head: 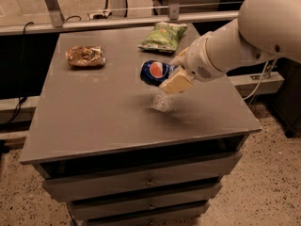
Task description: Move pepsi can near green jalapeno chip bag
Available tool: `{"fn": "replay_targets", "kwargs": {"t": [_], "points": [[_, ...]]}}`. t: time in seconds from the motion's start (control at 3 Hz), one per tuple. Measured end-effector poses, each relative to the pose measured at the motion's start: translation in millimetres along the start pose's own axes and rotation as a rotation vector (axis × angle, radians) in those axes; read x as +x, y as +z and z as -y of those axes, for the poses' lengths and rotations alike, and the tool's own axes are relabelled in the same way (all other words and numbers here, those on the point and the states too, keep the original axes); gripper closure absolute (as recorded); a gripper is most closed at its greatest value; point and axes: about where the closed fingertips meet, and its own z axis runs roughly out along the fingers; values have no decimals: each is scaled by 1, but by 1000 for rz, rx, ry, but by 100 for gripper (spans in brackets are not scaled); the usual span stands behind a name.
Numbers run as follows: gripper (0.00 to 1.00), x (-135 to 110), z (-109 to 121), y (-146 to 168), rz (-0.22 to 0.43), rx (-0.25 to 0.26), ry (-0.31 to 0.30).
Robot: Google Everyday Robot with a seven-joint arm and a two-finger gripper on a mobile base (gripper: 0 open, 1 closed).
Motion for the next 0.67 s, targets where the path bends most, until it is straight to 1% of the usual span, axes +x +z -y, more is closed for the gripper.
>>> {"fn": "replay_targets", "kwargs": {"t": [0.33, 0.67], "points": [[100, 18, 38, 0, 25, 39, -5], [100, 38, 80, 9, 47, 58, -12]]}}
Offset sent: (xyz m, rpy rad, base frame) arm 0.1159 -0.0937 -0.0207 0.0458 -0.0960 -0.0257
